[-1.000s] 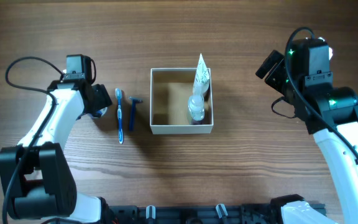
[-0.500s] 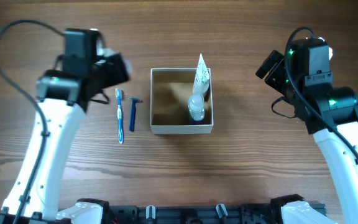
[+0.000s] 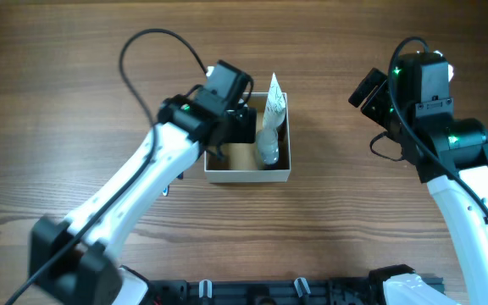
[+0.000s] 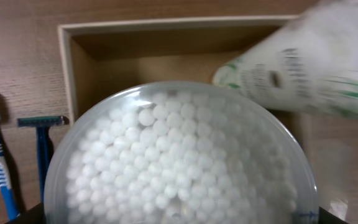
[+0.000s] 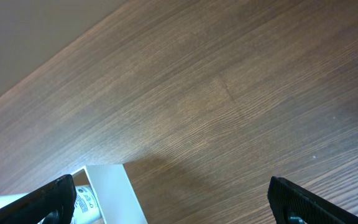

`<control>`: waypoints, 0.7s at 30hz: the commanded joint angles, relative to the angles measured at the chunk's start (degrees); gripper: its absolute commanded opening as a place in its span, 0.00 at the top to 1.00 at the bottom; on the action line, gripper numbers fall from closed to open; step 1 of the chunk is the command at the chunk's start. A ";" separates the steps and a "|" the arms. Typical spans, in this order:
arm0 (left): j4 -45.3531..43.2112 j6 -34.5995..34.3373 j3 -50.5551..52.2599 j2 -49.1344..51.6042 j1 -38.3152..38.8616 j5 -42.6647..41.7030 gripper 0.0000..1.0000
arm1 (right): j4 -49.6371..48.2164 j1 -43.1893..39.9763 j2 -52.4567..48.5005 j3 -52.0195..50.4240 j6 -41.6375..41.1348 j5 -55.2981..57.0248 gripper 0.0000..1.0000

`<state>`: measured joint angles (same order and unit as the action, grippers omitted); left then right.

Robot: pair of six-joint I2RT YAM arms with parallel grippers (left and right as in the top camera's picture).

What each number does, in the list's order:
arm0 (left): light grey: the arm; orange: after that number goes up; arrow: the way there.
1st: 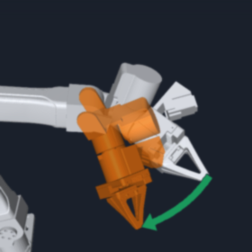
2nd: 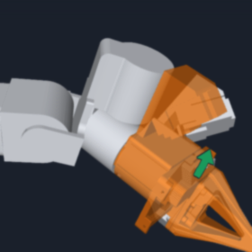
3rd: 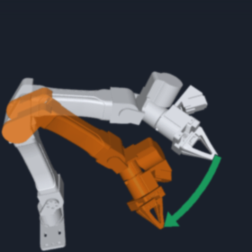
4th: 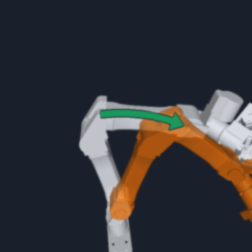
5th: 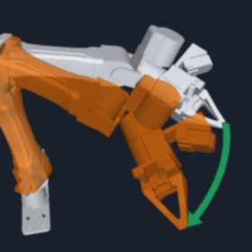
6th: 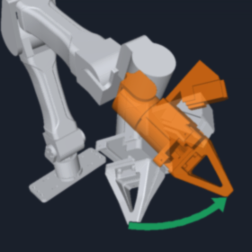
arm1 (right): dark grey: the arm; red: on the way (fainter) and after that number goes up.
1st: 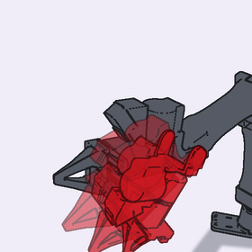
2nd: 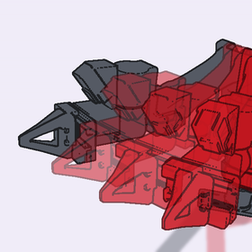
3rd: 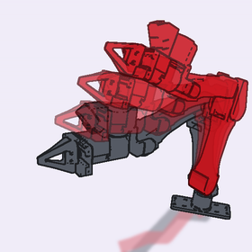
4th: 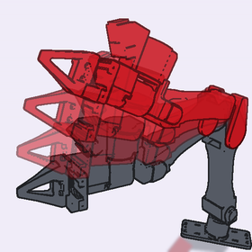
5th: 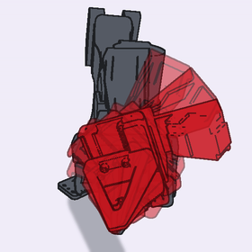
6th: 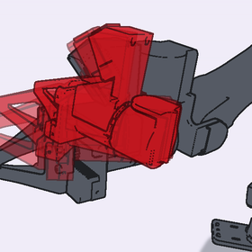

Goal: Pack container
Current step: 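Place the cotton-swab tub into the box and open the left gripper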

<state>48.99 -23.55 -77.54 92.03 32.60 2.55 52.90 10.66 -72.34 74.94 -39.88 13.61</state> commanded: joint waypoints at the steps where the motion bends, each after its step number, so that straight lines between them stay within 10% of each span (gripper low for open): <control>1: -1.81 -1.38 -0.37 8.57 0.04 2.84 0.33 | 0.00 -0.20 -0.63 0.48 -0.76 1.42 0.00; 21: -8.66 -1.36 -0.37 17.07 0.09 -1.44 0.02 | 0.00 -0.20 -0.63 0.48 -0.79 1.42 0.00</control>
<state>40.27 -24.53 -77.54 108.97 32.62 1.61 52.90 10.66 -72.34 74.94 -39.88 13.61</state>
